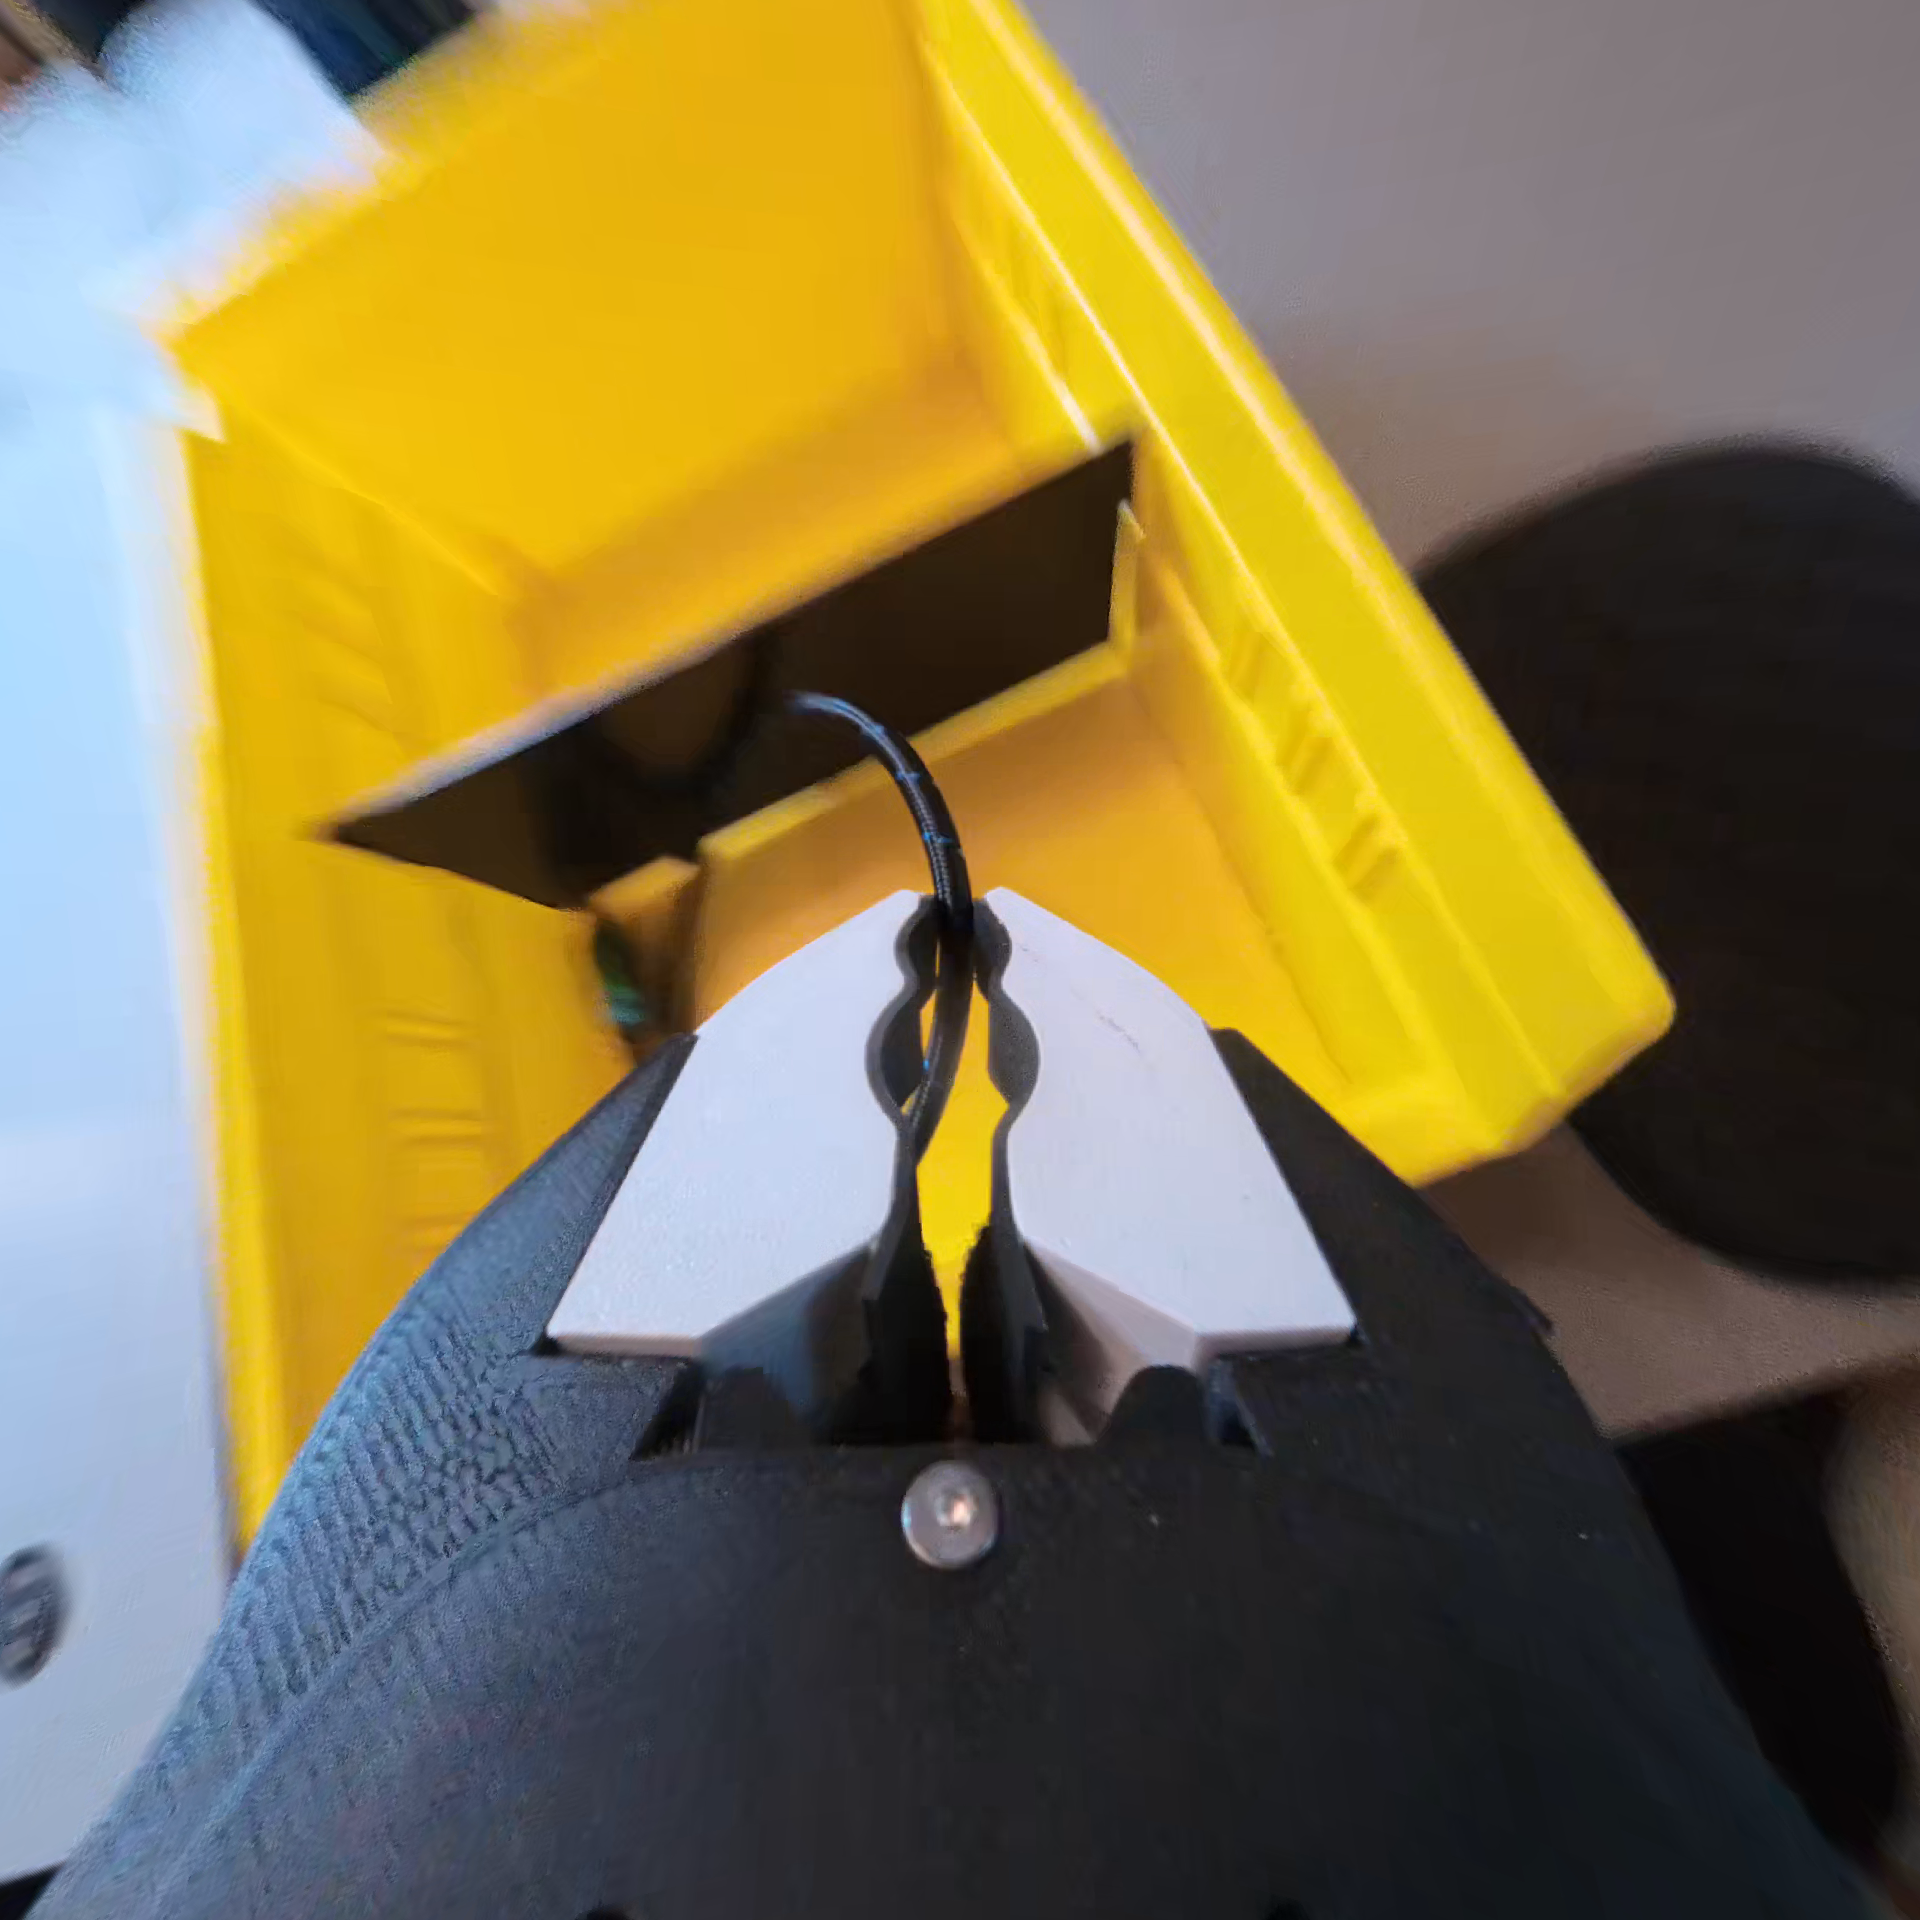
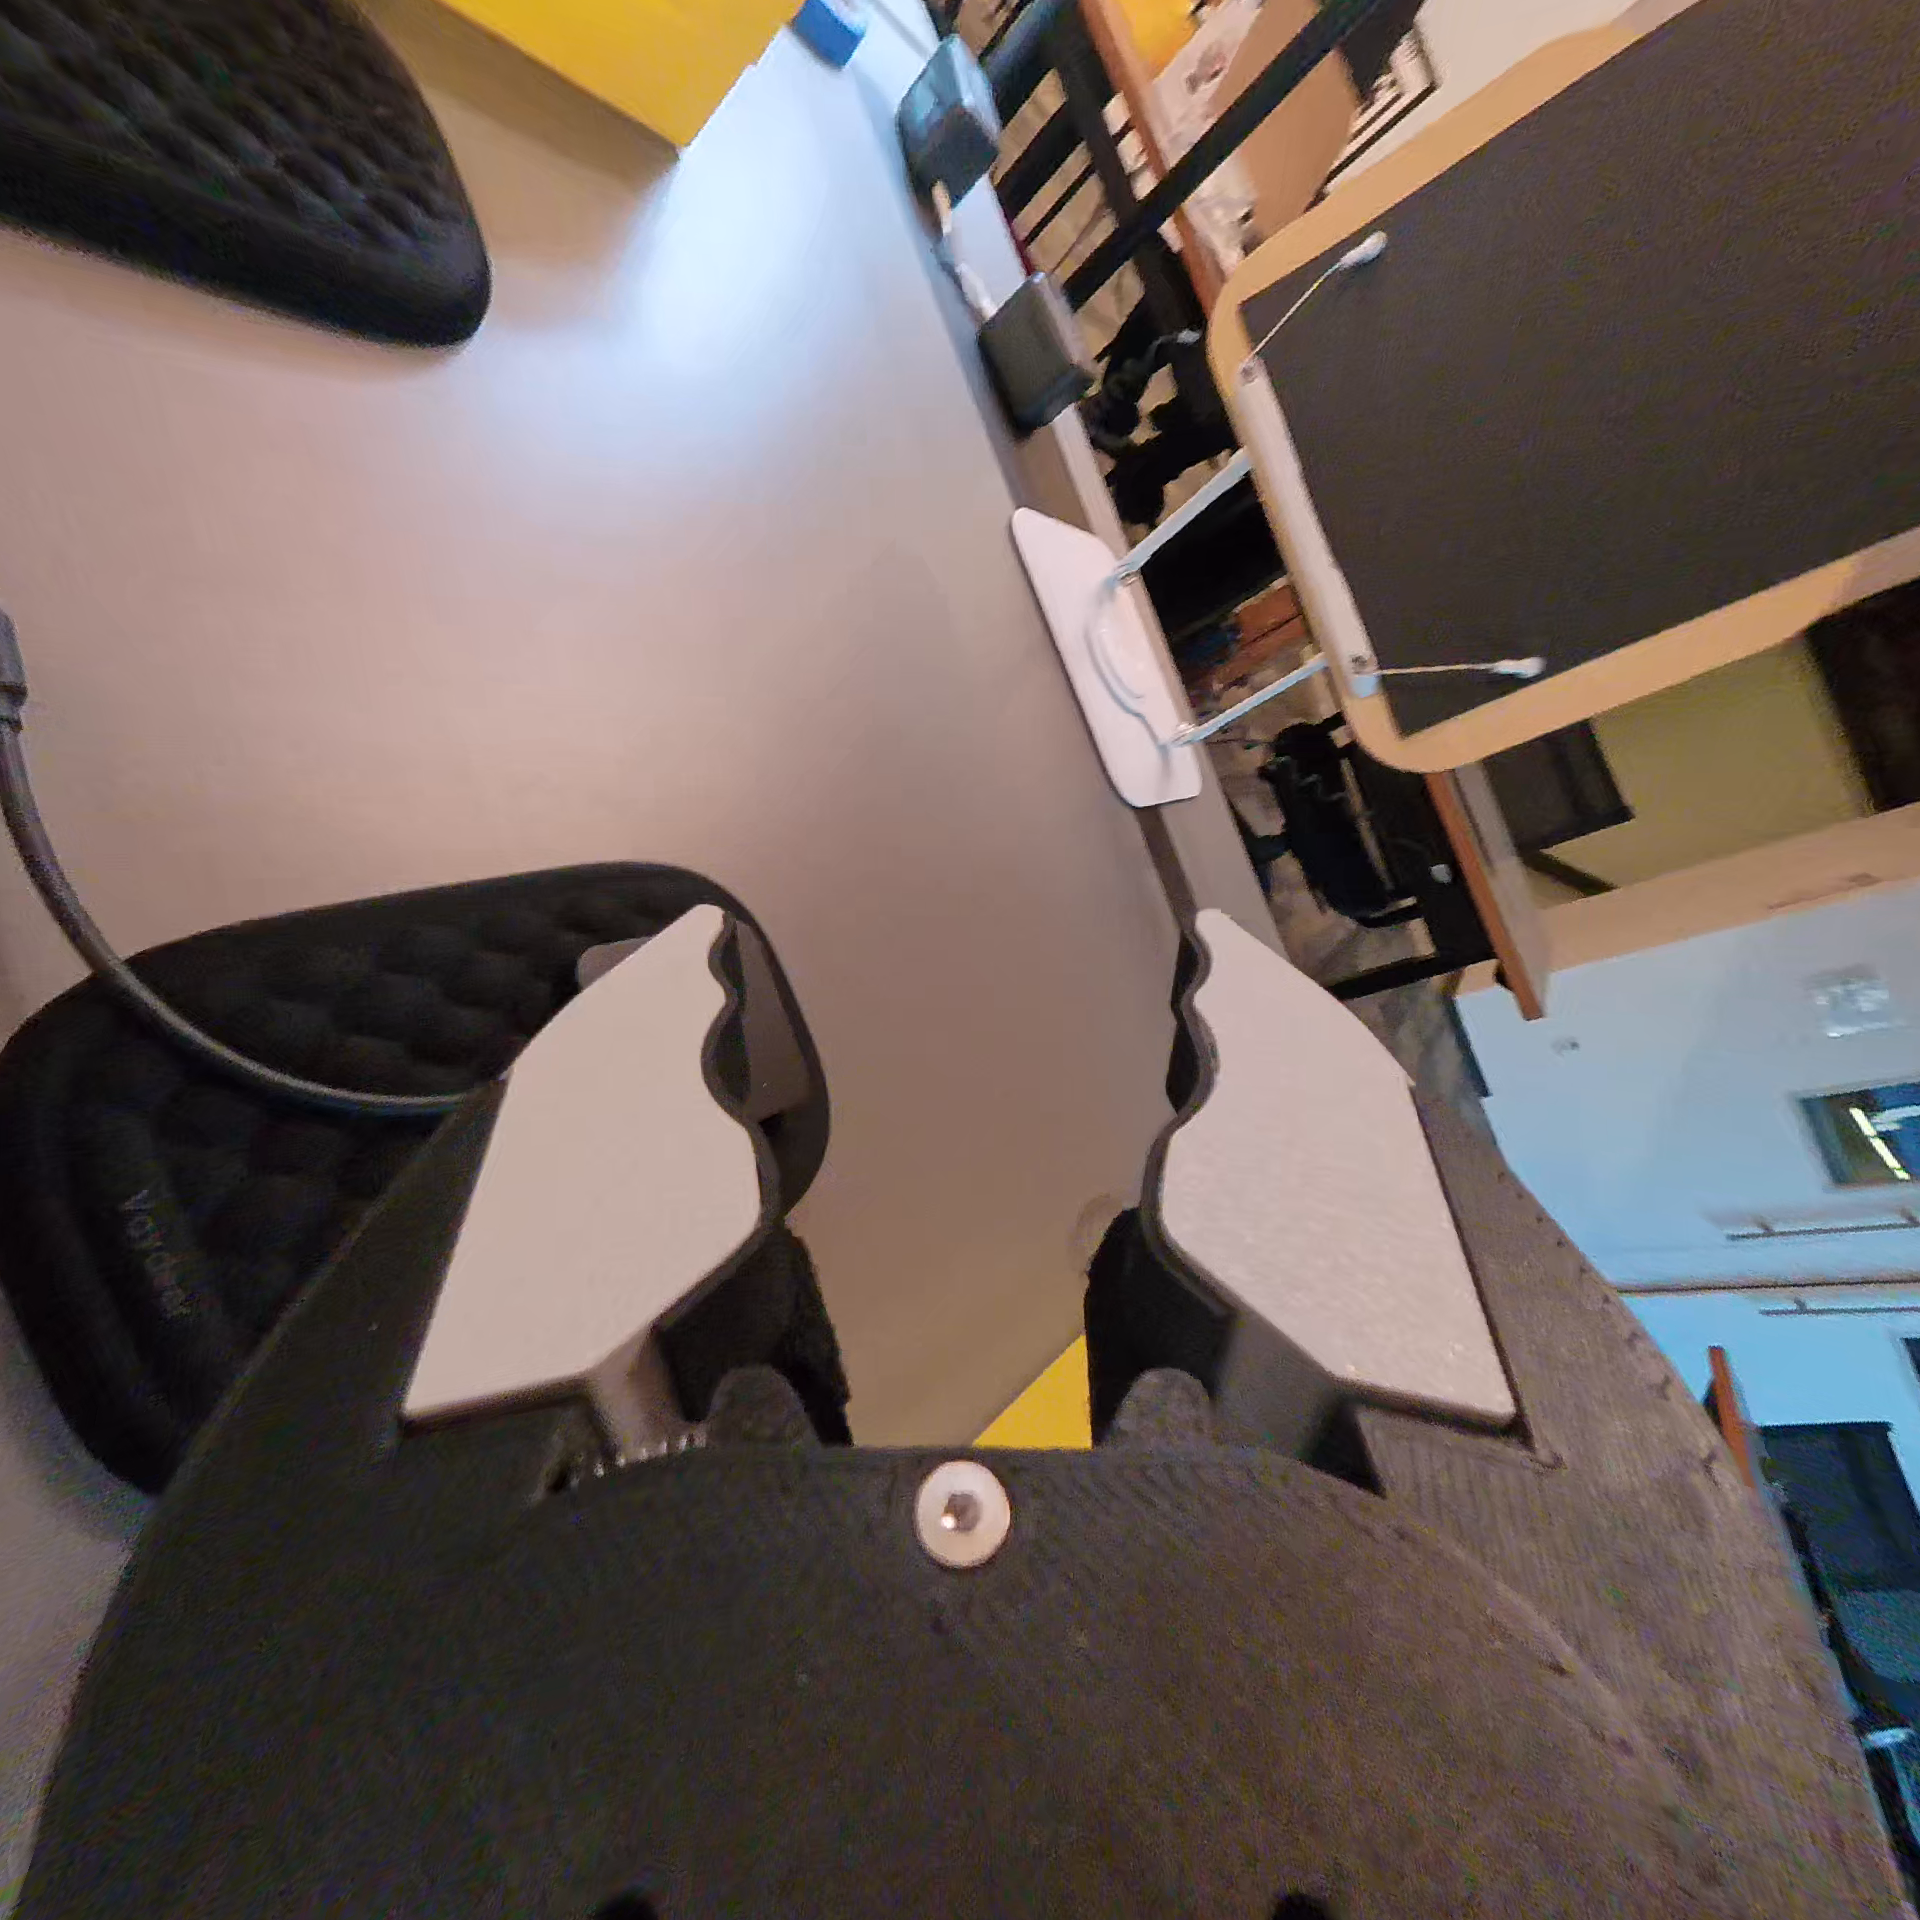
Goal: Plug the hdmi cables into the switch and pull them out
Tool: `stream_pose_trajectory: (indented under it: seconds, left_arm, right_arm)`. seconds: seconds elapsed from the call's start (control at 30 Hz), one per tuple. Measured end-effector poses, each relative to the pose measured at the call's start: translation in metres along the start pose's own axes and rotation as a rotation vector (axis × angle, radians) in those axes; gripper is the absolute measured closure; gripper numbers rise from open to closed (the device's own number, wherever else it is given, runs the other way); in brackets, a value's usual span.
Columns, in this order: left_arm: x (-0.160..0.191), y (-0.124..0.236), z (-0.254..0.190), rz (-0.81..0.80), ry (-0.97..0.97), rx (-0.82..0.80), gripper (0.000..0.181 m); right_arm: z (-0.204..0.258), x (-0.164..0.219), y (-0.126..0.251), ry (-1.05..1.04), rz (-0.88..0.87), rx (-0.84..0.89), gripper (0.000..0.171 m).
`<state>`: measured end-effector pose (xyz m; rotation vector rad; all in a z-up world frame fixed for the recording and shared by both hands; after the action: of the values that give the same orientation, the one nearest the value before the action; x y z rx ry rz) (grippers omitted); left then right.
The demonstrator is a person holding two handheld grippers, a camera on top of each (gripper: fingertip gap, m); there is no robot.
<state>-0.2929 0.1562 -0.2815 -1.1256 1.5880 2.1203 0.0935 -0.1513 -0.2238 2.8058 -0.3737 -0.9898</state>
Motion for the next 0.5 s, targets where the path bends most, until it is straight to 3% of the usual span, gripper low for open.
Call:
stream_pose_trajectory:
  seconds: [0.03,0.1,0.2,0.33,0.5]
  left_arm:
    - [-0.012,0.018,0.008,-0.127,-0.008,-0.089,0.175]
    - [-0.036,0.056,0.015,-0.423,0.014,-0.178,0.175]
    - [-0.066,0.102,-0.006,-0.871,-0.003,-0.063,0.175]
    - [-0.087,0.132,-0.038,-1.180,-0.001,0.135,0.175]
    - [-0.117,0.136,-0.091,-1.384,-0.012,0.407,0.175]
  right_arm:
    - [-0.002,-0.003,0.003,-0.006,-0.025,0.025,0.092]
    - [-0.005,-0.012,0.009,-0.025,-0.087,0.059,0.094]
    - [-0.002,-0.025,0.014,-0.064,-0.179,0.073,0.097]
    - [0.012,-0.041,0.016,-0.121,-0.269,0.014,0.099]
    - [0.044,-0.082,0.007,-0.326,-0.480,-0.130,0.107]
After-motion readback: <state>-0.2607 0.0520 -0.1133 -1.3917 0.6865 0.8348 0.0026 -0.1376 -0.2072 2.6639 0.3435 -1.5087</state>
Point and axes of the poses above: each gripper's, where its closed fingertips meet, y back along the fingers, x out of its underside, z = x × y across the jaws, the point moved 3 cm from there along y, back along the fingers, and after that the axes turned 11 degrees about x, right-handed, at the moved point
